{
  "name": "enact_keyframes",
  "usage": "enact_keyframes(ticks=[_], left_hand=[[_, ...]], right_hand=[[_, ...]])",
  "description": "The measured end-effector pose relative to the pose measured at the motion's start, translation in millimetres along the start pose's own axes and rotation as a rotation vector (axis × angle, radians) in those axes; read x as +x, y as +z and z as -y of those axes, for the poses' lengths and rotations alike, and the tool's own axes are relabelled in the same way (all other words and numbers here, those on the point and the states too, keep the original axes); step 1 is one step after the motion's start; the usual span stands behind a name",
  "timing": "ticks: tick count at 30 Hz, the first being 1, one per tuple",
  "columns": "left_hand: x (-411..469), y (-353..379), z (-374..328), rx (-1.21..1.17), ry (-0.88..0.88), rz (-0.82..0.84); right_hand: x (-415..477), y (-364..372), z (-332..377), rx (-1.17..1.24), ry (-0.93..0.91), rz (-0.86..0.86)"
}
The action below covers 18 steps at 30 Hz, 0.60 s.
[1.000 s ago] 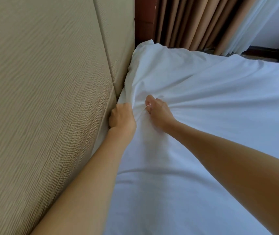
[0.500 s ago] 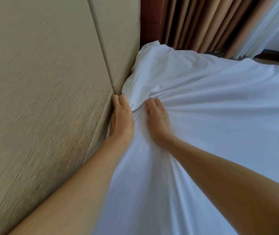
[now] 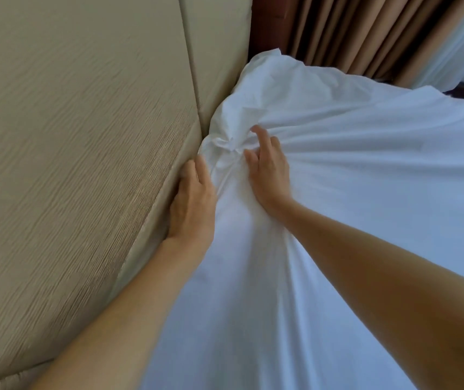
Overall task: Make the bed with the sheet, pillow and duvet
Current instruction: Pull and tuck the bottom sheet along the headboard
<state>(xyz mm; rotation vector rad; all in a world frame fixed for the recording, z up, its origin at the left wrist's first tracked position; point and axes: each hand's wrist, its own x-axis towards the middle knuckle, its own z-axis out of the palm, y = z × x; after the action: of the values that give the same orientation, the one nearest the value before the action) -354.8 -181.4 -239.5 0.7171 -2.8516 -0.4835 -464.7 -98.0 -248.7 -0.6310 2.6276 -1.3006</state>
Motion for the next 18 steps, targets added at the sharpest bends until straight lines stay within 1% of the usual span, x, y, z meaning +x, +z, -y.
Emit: enact_keyframes(ticks=[2, 4, 6, 8, 9, 11, 14, 16, 18], left_hand=[[-6, -13, -5, 0.129, -0.085, 0.132], [-1, -26, -11, 0.255, -0.161, 0.197], [8, -34, -15, 0.331, -0.150, 0.269], [14, -40, -18, 0.352, -0.127, 0.337], [16, -44, -20, 0.357, -0.117, 0.355], [18, -49, -22, 0.384, -0.100, 0.345], [26, -55, -25, 0.448, -0.025, 0.251], [29, -61, -30, 0.456, 0.023, 0.204], [27, -54, -30, 0.377, -0.011, 0.177]], right_hand=[[2, -5, 9, -0.097, -0.075, 0.105], [9, -9, 22, -0.252, -0.141, 0.291], [16, -9, 36, -0.460, -0.132, 0.451], [22, -11, 45, -0.606, -0.115, 0.467], [24, -12, 47, -0.609, -0.108, 0.451], [26, -13, 53, -0.519, -0.087, 0.435], [34, -13, 67, -0.238, -0.027, 0.342], [39, -9, 74, -0.121, 0.025, 0.353], [41, -2, 68, 0.047, 0.145, 0.377]])
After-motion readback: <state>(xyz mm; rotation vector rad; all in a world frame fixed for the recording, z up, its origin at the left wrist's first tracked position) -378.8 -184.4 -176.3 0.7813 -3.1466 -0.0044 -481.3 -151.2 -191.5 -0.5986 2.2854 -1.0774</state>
